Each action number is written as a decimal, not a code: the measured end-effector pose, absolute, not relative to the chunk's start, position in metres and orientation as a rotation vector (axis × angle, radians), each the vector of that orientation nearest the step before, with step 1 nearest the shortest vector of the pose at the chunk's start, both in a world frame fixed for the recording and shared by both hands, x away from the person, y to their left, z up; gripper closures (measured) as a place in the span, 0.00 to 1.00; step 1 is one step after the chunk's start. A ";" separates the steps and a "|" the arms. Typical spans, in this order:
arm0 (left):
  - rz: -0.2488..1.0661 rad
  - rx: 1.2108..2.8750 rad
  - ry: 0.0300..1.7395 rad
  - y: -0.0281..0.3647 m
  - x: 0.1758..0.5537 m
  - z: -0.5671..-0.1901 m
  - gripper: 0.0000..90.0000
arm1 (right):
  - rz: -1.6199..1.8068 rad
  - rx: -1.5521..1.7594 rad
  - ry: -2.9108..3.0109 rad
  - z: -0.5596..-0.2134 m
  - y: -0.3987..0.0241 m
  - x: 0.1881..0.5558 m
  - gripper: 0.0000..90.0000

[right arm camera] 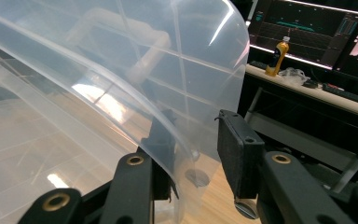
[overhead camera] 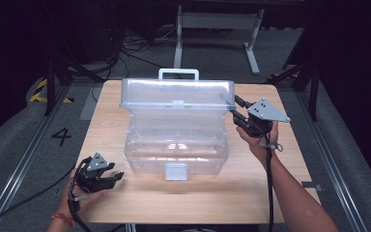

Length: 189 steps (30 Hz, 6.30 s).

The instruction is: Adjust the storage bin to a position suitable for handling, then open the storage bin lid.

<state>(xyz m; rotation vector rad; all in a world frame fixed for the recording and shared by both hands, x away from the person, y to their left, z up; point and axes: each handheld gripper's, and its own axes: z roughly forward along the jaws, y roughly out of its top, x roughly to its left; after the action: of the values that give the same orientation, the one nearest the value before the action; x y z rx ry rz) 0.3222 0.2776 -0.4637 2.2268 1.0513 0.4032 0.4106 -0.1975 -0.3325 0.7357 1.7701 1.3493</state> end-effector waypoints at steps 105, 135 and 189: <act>0.439 2.155 1.123 0.287 0.305 -0.482 0.18 | 1.261 0.986 1.799 -0.304 -0.185 0.549 0.92; 0.438 2.154 1.129 0.289 0.298 -0.482 0.18 | 1.205 1.032 1.857 -0.324 -0.183 0.587 0.90; 0.437 2.156 1.117 0.288 0.301 -0.482 0.17 | 1.152 1.213 2.011 -0.377 -0.189 0.617 0.93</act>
<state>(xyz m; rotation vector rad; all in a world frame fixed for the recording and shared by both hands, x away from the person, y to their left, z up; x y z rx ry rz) 0.3007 0.2879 -0.4818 2.1563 1.1173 0.4371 0.6167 -0.1894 -0.3767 1.2130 2.0112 1.1521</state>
